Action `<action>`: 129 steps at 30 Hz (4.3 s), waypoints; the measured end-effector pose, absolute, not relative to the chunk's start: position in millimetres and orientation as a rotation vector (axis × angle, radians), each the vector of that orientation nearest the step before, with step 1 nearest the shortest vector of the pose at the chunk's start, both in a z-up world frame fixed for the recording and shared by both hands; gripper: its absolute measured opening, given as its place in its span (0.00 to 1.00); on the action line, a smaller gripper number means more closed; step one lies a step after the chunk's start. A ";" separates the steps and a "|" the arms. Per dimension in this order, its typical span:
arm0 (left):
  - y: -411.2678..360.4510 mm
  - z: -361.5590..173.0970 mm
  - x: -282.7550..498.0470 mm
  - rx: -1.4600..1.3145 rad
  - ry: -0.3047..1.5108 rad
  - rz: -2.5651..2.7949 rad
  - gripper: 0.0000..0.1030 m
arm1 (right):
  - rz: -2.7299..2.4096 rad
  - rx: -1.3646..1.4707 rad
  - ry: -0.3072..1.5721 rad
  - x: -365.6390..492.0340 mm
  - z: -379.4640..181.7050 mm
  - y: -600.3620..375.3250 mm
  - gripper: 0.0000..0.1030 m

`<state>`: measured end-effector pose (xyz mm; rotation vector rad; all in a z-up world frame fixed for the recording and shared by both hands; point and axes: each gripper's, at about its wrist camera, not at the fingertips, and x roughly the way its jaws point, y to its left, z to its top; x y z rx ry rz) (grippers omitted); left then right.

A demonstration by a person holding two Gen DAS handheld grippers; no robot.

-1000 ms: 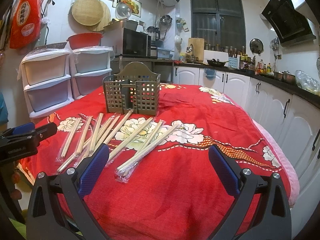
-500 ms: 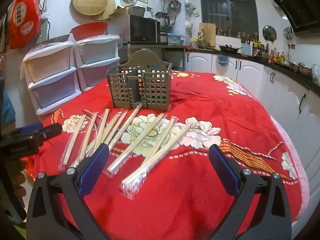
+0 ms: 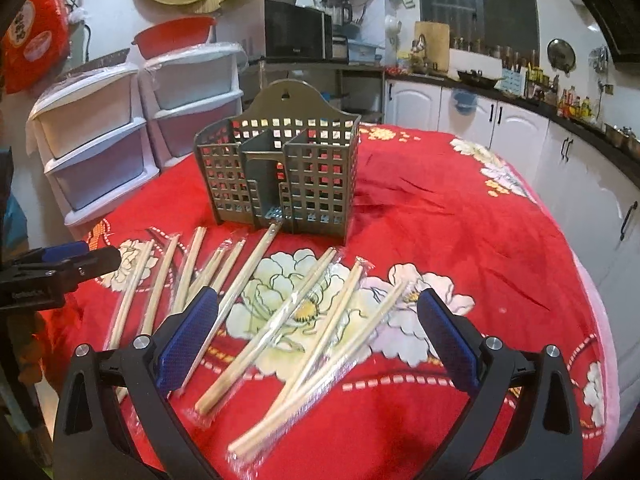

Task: Organize utensils
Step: 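Lower the left tool onto a wooden chopstick and close it while the right tool grasps another, then lift the held chopsticks with both tools and carry them over the grey caddy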

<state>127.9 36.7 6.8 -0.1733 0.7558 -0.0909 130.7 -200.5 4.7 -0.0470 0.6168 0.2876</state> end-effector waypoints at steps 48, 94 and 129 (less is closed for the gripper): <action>70.2 -39.6 272.1 -0.313 1.118 -0.111 0.25 | 0.287 0.075 0.995 274.3 -47.9 -173.2 0.26; 37.6 239.3 234.1 -0.227 0.392 -0.314 0.01 | 0.536 0.174 0.288 223.9 214.4 -223.5 0.06; 27.6 133.3 303.3 -0.204 0.527 -0.254 0.01 | 0.410 0.152 0.435 303.5 112.5 -219.0 0.06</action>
